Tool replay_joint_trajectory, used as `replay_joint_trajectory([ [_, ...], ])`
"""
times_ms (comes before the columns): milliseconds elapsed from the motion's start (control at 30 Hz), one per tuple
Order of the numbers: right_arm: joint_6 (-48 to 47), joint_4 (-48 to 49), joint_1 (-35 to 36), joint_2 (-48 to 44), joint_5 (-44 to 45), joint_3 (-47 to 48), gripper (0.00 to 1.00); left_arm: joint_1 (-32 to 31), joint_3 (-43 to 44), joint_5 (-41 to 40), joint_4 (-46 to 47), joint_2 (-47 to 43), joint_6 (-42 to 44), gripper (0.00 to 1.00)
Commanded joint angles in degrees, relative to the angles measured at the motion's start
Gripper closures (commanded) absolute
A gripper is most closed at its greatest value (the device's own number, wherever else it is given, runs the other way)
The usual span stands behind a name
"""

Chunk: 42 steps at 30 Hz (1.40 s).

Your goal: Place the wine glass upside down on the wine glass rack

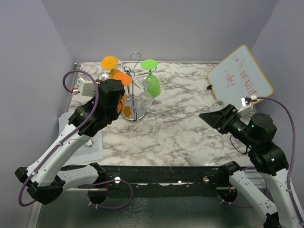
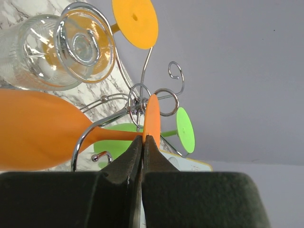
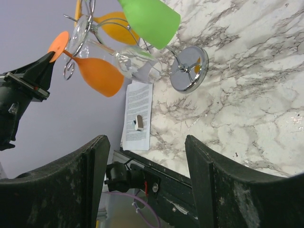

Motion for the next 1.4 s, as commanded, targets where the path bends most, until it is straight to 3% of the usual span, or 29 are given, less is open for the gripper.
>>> replay_joint_trajectory([
  [0, 0.62, 0.18, 0.05, 0.18, 1.54, -0.13, 0.3, 0.36, -3.09, 0.34, 0.33, -3.52, -0.52, 1.0],
  [533, -2.09, 1.67, 0.01, 3.97, 2.09, -0.4, 0.3, 0.46, -6.24, 6.72, -0.5, -8.93, -1.03, 1.0],
  [767, -4.91, 2.04, 0.02, 7.02, 3.9, 1.68, 0.3, 0.46, -6.16, 5.41, -1.57, -10.16, -0.36, 1.0],
  [1233, -8.39, 3.3, 0.01, 14.01, 7.32, 3.45, 0.3, 0.42, -7.17, 15.82, -1.49, -10.49, 5.81, 1.0],
  [1367, -8.01, 4.12, 0.01, 14.77, 6.49, 3.39, 0.3, 0.42, -7.94, 15.68, -1.53, -10.1, 7.17, 0.85],
])
